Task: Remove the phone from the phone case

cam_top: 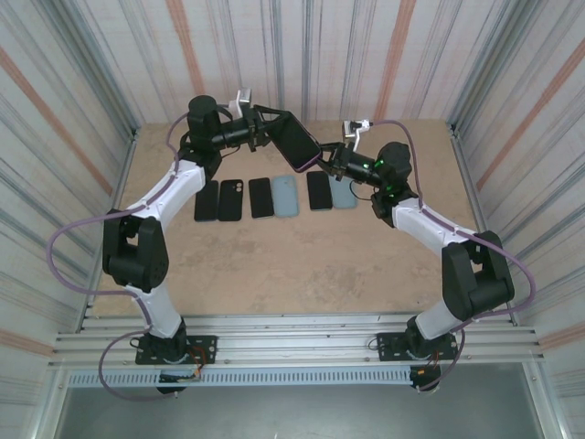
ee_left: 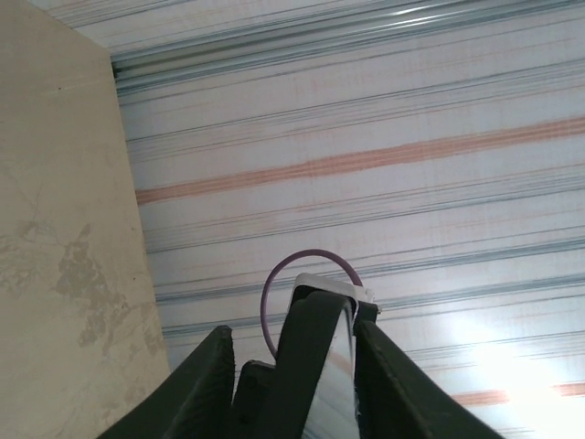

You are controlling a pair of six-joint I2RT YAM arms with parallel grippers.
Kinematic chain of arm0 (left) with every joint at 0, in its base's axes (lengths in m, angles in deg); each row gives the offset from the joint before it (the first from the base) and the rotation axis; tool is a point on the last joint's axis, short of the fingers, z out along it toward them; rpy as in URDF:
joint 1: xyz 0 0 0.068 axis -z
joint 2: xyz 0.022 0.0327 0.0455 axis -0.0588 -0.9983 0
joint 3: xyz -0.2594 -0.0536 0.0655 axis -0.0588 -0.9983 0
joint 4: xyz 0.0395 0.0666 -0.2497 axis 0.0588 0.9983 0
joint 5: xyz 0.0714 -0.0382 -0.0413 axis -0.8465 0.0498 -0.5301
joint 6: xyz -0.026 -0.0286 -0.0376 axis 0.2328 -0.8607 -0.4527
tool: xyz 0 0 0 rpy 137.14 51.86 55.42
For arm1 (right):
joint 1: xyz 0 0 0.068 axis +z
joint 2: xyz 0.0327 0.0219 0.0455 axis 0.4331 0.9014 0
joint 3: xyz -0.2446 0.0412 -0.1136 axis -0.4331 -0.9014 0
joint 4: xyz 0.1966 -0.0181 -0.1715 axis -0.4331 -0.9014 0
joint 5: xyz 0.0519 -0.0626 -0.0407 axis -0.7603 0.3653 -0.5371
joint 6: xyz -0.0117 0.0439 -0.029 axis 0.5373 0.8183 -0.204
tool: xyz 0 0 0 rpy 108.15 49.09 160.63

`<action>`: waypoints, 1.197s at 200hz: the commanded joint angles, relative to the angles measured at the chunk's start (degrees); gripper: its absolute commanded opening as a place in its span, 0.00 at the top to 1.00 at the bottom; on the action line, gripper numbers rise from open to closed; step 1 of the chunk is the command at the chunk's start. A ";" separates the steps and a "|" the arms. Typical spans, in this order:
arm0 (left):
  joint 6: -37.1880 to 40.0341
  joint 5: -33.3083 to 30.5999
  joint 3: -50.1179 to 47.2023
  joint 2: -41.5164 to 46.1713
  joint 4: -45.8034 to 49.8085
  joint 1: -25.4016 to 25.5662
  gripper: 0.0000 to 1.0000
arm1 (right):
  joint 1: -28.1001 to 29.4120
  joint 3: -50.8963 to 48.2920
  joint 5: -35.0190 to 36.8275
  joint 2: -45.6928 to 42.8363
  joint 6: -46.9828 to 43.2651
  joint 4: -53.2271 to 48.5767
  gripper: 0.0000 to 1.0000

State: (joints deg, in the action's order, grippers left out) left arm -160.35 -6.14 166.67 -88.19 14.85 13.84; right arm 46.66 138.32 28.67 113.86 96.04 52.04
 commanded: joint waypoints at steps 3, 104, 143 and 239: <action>1.90 -1.18 -0.55 0.82 2.19 -0.59 0.54 | 0.29 -0.22 2.67 -0.32 2.12 5.40 0.99; -0.84 -14.57 -12.91 14.03 8.69 0.94 0.40 | 3.22 -4.48 26.19 -1.76 -4.49 3.48 0.97; -8.11 -23.96 -18.64 19.48 6.13 6.68 0.38 | 6.34 -5.54 37.65 -0.99 -6.22 6.01 0.97; -18.61 -30.29 -19.71 17.52 -2.76 14.53 0.41 | 9.41 -4.78 42.50 0.30 -8.97 6.94 0.98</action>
State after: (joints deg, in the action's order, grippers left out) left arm -176.00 -35.29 145.01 -69.10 16.71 27.52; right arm 55.33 132.31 69.02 114.10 89.83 53.79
